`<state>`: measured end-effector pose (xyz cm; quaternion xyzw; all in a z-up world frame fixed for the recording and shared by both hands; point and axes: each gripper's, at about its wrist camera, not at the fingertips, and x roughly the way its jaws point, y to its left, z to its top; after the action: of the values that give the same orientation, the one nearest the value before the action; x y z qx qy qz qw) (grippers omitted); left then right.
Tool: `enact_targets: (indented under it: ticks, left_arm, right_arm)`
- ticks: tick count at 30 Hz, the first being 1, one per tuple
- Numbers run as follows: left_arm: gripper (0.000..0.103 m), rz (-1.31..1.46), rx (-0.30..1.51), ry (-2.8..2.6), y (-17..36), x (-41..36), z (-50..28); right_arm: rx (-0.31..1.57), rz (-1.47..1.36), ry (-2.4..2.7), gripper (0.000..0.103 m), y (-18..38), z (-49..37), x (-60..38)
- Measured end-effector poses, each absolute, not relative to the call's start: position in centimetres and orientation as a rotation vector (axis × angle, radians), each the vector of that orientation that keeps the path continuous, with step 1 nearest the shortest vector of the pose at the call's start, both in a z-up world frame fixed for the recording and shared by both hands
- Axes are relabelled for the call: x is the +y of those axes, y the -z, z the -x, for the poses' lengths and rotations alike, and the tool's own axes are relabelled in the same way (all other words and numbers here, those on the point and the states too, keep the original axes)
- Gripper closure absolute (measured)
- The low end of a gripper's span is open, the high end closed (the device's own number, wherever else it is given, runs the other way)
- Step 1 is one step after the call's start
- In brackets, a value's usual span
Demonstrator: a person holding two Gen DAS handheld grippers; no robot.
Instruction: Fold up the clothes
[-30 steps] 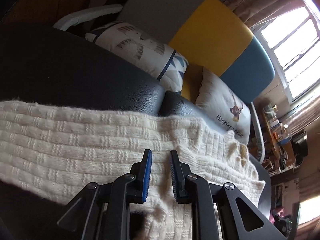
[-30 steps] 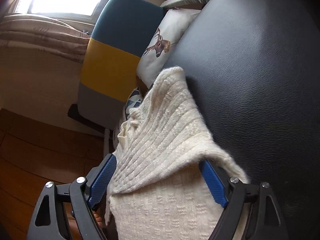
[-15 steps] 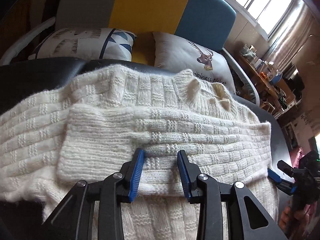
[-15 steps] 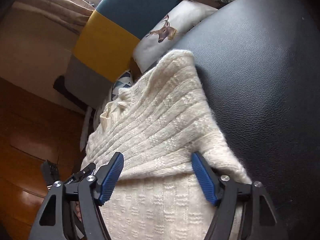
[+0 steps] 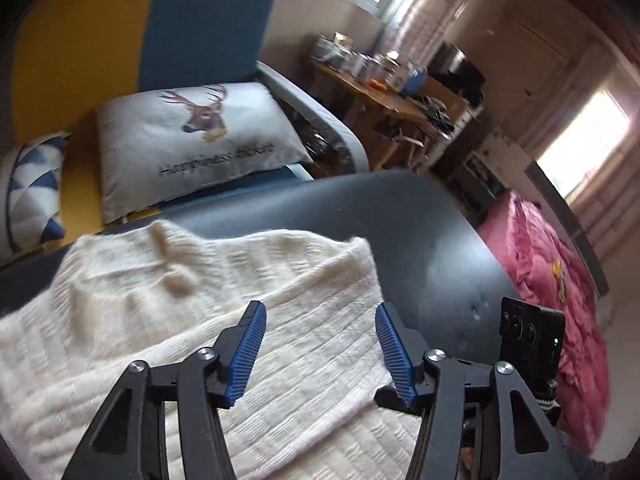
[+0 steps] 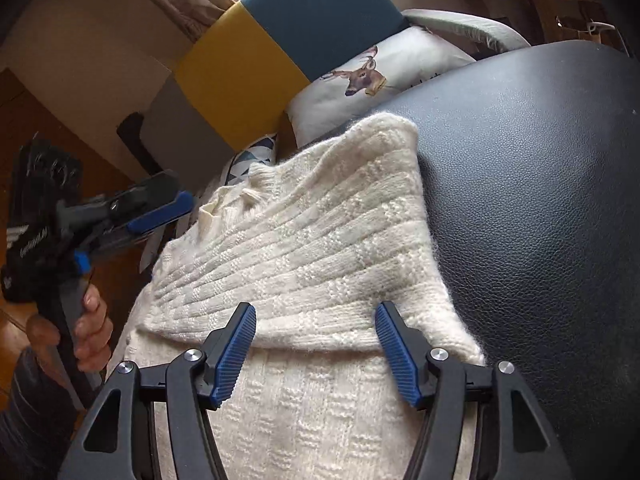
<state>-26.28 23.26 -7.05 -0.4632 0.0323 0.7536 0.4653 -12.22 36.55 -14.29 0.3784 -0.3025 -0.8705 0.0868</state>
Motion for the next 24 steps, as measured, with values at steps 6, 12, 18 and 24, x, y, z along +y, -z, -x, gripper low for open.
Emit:
enact_targets:
  ticks: [6,12,18,24]
  left_arm:
    - [0.04,1.135,0.329,-1.667,8.4,30.6,27.9]
    - [0.04,1.167,0.437,-1.523,10.2,34.4,28.9]
    - [0.088,1.254,0.411,-1.489,12.0,35.6,29.8]
    - [0.095,1.186,0.453,-1.609,13.5,35.9,30.0]
  right_arm:
    - [-1.024,-1.009,2.528,0.039,15.1,11.7,37.5]
    - [-1.059,-0.97,2.505,0.039,15.2,11.4,37.7]
    - [-1.061,-0.962,2.505,0.039,14.9,11.1,38.2]
    - [-1.015,-0.987,2.539,0.039,14.4,11.3,38.1]
